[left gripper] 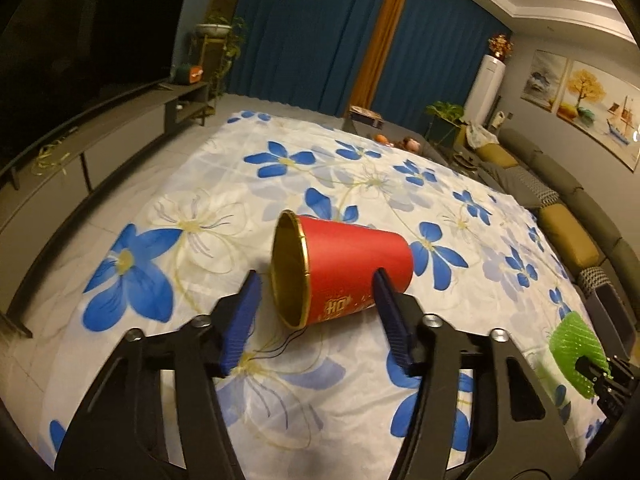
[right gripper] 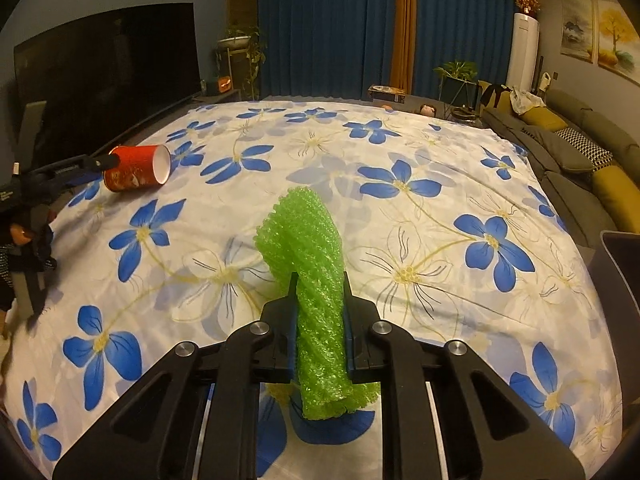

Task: Collect trash
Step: 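Grasp the green foam net with the right tool while the left tool grasps the red cup, then carry the green net and red cup over the grey bin with both tools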

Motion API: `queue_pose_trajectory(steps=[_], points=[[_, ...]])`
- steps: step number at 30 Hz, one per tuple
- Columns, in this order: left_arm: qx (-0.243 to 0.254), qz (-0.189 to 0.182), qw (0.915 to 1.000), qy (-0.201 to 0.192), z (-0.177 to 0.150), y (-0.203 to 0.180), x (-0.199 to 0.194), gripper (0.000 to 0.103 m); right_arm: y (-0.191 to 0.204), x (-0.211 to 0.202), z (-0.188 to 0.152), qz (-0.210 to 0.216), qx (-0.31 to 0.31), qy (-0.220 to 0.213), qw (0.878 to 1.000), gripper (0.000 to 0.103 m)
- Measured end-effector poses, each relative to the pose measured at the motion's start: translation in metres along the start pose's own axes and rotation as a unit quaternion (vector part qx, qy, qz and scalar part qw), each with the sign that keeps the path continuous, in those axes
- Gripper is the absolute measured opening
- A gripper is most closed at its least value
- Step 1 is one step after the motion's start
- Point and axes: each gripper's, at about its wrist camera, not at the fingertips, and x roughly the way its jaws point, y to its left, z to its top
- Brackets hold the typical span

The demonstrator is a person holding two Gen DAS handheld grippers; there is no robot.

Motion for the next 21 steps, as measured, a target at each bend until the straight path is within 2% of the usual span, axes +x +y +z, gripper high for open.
queue_pose_trajectory(steps=[9, 15, 21], points=[[0.038, -0.017, 0.9990, 0.017, 0.001, -0.014, 0.009, 0.019, 0.005, 0.002, 0.003, 0.005, 0.004, -0.003, 1.000, 0.018], [0.062, -0.019, 0.9978, 0.018, -0.004, -0.028, 0.008, 0.003, 0.002, -0.003, 0.003, 0.005, 0.012, -0.012, 1.000, 0.018], [0.075, -0.010, 0.9971, 0.014, -0.008, -0.044, 0.006, 0.002, -0.005, -0.010, -0.001, 0.004, 0.021, -0.020, 1.000, 0.018]])
